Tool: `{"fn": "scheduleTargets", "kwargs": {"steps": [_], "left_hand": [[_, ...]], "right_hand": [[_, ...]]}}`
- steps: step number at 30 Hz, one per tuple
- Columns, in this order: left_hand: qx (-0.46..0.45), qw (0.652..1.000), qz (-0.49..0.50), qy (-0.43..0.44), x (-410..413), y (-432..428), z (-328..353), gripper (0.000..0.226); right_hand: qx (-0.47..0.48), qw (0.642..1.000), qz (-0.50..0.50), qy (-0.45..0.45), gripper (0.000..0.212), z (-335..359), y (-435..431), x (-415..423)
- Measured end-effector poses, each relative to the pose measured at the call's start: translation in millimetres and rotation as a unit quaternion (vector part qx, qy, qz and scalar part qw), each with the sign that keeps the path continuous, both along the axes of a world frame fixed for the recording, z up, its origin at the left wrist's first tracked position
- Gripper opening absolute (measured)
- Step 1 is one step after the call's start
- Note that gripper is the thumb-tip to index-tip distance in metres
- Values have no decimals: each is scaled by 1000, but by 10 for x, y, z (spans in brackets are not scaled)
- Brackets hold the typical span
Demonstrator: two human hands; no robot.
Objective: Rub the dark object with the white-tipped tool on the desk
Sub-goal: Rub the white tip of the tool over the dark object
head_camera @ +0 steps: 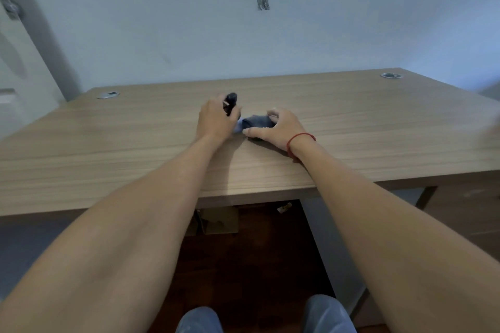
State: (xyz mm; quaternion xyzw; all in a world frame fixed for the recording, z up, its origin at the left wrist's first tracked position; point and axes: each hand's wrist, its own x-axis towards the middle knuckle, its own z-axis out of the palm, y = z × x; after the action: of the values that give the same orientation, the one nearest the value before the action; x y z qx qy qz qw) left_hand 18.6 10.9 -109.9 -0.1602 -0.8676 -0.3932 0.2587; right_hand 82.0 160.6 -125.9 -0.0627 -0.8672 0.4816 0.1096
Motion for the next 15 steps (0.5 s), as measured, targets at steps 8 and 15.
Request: {"fn": "scheduleTargets", "kwargs": {"steps": [8,15], "left_hand": [[47,998,-41,-11,-24,88,227,27],[49,997,-55,0,-31,-45,317,29]], "right_hand": [[-17,999,-17,26,66,-19,22,-56],[-8,999,-13,47,58,6,22,-9]]}}
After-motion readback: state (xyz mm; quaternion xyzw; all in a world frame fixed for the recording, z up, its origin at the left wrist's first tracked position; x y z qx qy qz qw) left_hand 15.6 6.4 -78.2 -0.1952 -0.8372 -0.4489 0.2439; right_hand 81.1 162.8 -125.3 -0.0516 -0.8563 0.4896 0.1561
